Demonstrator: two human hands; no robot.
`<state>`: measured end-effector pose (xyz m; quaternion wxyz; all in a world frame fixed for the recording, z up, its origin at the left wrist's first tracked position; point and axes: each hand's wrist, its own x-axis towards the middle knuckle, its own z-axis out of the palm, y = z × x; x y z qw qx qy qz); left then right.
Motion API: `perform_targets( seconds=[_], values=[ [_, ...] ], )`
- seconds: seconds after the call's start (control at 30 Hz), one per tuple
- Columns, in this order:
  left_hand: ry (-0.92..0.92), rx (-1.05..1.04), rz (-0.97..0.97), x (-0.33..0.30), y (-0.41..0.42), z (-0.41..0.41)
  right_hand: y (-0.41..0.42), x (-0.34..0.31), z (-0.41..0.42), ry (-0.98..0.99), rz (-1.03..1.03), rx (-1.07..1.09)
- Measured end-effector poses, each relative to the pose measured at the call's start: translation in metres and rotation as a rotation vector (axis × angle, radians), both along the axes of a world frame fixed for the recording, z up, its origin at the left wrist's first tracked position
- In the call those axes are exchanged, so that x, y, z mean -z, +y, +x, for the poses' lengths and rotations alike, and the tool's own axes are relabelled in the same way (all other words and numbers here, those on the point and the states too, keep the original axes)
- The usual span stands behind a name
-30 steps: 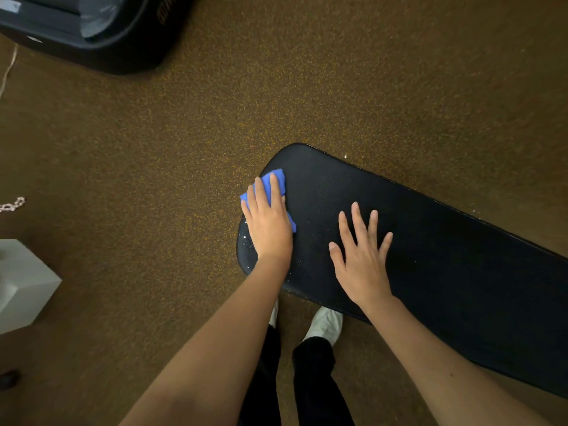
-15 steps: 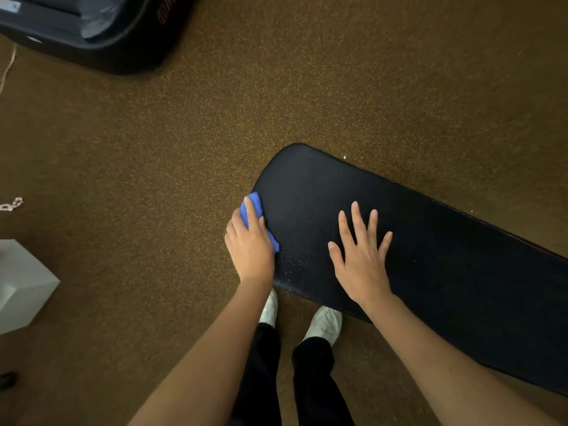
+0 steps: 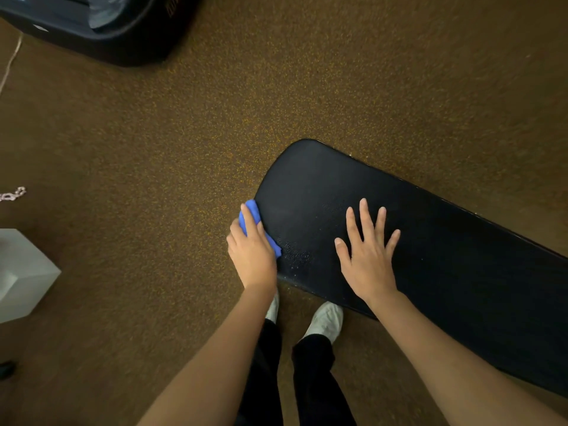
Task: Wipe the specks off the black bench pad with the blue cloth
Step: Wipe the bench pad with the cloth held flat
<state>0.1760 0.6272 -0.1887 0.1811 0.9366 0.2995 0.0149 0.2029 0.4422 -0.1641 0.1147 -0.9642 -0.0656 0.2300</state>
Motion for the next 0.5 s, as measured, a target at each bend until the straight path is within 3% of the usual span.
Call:
perform_targets(
  seconds=[0.33,0.5],
  values=[
    [-0.048,-0.043,0.000,0.002,0.000,0.018,-0.003,-0.003,0.001,0.021,0.018,-0.017],
    [-0.102,-0.076,-0.009,0.008,-0.018,-0.015,-0.005,-0.002,0.001,0.018,0.032,-0.024]
  ],
)
